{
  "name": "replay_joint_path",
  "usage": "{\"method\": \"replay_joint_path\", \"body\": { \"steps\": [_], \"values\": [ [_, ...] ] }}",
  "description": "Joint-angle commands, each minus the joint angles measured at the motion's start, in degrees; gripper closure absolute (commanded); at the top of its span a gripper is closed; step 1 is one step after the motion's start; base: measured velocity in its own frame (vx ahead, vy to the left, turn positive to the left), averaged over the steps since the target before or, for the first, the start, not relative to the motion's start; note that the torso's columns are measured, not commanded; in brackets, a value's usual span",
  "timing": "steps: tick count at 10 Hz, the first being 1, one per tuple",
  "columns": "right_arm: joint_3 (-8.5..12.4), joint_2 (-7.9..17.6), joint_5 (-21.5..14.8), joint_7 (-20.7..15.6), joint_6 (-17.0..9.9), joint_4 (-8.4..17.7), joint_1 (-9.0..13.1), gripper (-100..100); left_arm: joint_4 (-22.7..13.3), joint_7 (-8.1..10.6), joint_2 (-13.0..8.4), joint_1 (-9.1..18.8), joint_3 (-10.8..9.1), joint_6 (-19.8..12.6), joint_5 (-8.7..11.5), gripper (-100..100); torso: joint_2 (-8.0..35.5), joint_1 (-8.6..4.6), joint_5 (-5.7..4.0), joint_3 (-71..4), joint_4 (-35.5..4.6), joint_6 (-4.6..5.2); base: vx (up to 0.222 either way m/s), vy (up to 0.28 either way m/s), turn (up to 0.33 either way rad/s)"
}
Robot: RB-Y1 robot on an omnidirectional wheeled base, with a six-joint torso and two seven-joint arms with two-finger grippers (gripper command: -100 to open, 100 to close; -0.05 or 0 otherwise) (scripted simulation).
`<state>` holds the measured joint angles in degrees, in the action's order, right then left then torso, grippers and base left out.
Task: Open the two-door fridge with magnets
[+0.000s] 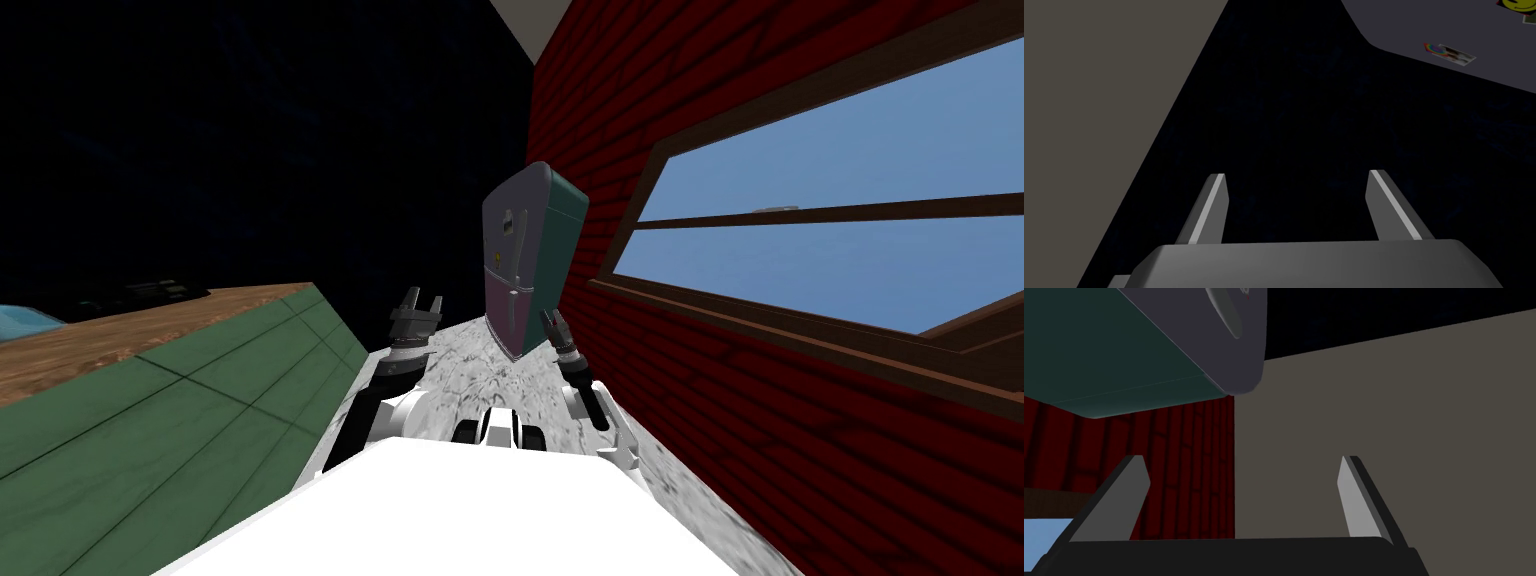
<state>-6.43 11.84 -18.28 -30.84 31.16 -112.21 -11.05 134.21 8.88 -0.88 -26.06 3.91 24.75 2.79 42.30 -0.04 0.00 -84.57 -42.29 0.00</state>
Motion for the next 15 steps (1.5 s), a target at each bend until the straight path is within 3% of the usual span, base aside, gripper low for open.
{"method": "replay_joint_path", "body": {
  "steps": [1,2,3,4,6,7,8,9,10,11,13,14,15],
  "values": [
    [-0.68,0.6,-1.94,-4.47,-0.95,1.85,2.74,-100,0.0,0.0,0.0,0.0,0.0,0.0,0.0,0,-0.03,0.06,0.01,-0.01,0.0,-0.01,0.035,0.06,-0.036],
    [-1.3,1.04,-3.69,-6.12,-1.59,3.62,5.12,-100,0.0,0.0,0.0,0.0,0.0,0.0,0.0,0,0.0,0.02,0.01,0.0,0.0,0.0,0.042,0.07,-0.068],
    [-1.3,1.04,-3.69,-7.89,-1.59,3.62,5.12,-100,0.0,0.0,0.0,0.0,0.0,0.0,0.0,0,-0.03,0.06,0.01,-0.01,0.0,0.0,0.036,0.055,-0.035],
    [-1.93,1.45,-5.49,-9.58,-2.25,5.43,7.37,-100,0.0,0.0,0.0,0.0,0.0,0.0,0.0,0,0.0,-0.01,0.0,0.0,0.0,0.0,0.039,0.06,-0.07],
    [-1.93,1.45,-5.49,-11.6,-2.25,5.43,7.53,-100,0.0,0.0,0.0,0.0,0.0,0.0,0.0,0,0.01,0.0,0.0,0.01,0.0,-0.01,0.024,0.038,-0.009],
    [-2.57,1.86,-7.33,-13.85,-2.92,7.26,9.95,-100,0.0,0.0,0.0,0.0,0.0,0.0,0.0,0,0.06,-0.06,-0.02,0.04,-0.02,0.0,0.03,0.056,-0.062],
    [-2.57,1.86,-7.33,-15.25,-2.92,7.26,9.95,-100,0.0,0.0,0.0,0.0,0.0,0.0,0.0,0,-0.01,0.07,0.01,0.0,0.0,0.0,0.033,0.055,-0.041],
    [-3.2,2.27,-9.2,-16.96,-3.61,9.12,12.36,-100,0.0,0.0,0.0,0.0,0.0,0.0,0.0,0,-0.03,0.07,0.02,-0.02,0.01,-0.01,0.033,0.062,-0.062],
    [-3.2,2.27,-9.2,-18.63,-3.61,9.12,12.36,-100,0.0,0.0,0.0,0.0,0.0,0.0,0.0,0,-0.04,0.09,0.02,-0.02,0.01,-0.01,0.04,0.052,-0.023],
    [-3.83,2.67,-11.08,-20.32,-4.32,10.99,14.73,-100,0.0,0.0,0.0,0.0,0.0,0.0,0.0,0,-0.04,0.02,0.0,-0.02,0.01,0.0,0.048,0.065,-0.047],
    [-3.83,2.67,-11.08,-22.56,-4.32,10.99,14.73,-100,0.0,0.0,0.0,0.0,0.0,0.0,0.0,0,-0.01,-0.01,0.0,-0.01,0.0,0.0,0.03,0.032,-0.01],
    [-4.45,3.05,-12.98,-24.68,-5.04,12.88,17.06,-100,0.0,0.0,0.0,0.0,0.0,0.0,0.0,0,0.08,-0.09,-0.03,0.05,-0.02,0.0,0.022,0.04,-0.044],
    [-4.45,3.05,-12.98,-26.15,-5.04,12.88,17.06,-100,0.0,0.0,0.0,0.0,0.0,0.0,0.0,0,0.03,0.03,0.0,0.03,-0.02,0.0,0.027,0.043,-0.029]
  ]
}}
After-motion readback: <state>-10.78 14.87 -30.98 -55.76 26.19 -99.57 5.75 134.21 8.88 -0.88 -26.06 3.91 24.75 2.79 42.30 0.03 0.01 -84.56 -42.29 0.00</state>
